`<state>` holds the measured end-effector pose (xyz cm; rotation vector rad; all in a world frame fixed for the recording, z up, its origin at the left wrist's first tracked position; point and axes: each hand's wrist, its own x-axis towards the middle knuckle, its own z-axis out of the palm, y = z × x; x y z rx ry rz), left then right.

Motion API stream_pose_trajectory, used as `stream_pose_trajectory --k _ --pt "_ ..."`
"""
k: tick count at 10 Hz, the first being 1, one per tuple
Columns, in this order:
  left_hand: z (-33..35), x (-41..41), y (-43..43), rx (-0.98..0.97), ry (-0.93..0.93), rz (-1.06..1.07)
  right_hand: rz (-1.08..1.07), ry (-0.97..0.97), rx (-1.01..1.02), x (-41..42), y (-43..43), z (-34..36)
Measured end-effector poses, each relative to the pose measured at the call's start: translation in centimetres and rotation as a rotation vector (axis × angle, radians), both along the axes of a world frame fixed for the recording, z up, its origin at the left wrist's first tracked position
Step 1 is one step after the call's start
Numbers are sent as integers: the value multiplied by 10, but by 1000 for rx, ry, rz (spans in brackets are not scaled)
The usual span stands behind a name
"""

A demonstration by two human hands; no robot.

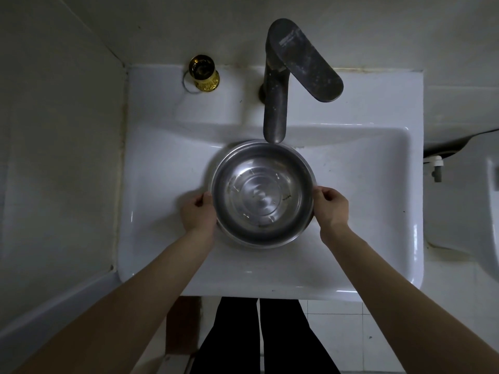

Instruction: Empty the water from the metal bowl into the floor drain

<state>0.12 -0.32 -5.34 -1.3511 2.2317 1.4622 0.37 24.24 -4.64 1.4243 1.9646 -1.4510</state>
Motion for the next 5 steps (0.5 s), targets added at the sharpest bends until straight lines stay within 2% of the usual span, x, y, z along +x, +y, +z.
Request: stream_pose_trajectory --k 2,5 --pt "0 1 -1 14 -2 100 -5 37 1 2 3 2" --pt "26 -10 -10 -88 91 52 -28 79 26 5 8 31"
